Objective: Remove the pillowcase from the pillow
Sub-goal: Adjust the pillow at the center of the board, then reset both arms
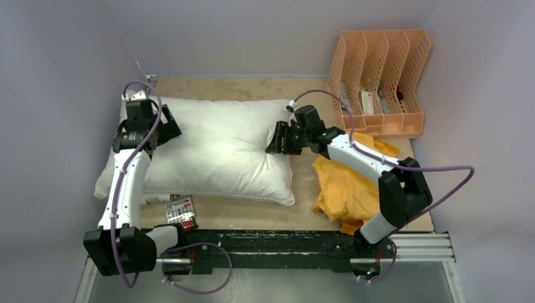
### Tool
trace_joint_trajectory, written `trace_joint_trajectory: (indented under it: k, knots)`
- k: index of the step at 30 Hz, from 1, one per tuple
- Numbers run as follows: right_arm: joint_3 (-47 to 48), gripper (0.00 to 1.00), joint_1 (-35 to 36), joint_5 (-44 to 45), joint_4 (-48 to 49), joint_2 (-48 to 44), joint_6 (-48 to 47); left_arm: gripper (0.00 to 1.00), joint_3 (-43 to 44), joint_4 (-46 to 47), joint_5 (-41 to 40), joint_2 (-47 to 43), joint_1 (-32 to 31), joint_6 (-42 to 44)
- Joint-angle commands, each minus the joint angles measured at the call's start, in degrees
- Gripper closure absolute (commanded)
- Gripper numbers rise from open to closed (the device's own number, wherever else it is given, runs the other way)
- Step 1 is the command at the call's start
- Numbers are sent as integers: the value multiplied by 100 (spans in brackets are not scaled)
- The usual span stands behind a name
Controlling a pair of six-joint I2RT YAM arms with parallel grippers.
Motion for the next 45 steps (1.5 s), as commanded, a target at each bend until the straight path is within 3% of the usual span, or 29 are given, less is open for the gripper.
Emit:
trace_joint_trajectory:
  k: [1, 3, 5, 12, 13, 15, 16, 19, 23, 27, 34, 45]
  knots:
    - [17, 55, -152, 63, -93, 87, 122, 12, -533, 520, 2071, 349, 9, -27]
    - [-23, 86, -470, 140, -103, -43, 165, 13, -744, 782, 2811, 503, -18, -126]
    - [-16, 99, -773, 341, -149, -244, 138, 15, -878, 1061, 3186, 496, -112, -229]
    - [552, 100, -1105, 1227, -1020, -493, -494, 17, -280, 1061, 2929, 535, -398, -190]
    - [590, 94, -1121, 1276, -1067, -537, -620, 16, -133, 986, 2874, 539, -398, -182]
    - [760, 62, -1160, 993, -1140, -610, -916, 16, 149, 859, 2598, 465, -396, -204]
    - [911, 52, -1161, 880, -1260, -655, -1062, 16, 262, 819, 2402, 364, -395, -219]
    - [1452, 28, -1163, 967, -1646, -949, -1483, 14, 558, 834, 1441, -83, -398, -355]
    - [1824, 22, -1157, 1631, -1823, -1575, -2073, 13, 955, 671, -106, -638, -395, -622]
    - [1712, 15, -1163, 2252, -1506, -2356, -2610, 13, 1224, 438, -1017, -937, -397, -680]
    - [1000, 8, -1163, 3394, -740, -3333, -2962, 12, 1635, -327, -1520, -976, -400, -547]
    - [491, 5, -1163, 3672, -498, -3689, -3044, 11, 1622, -1062, -1845, -1131, -396, -457]
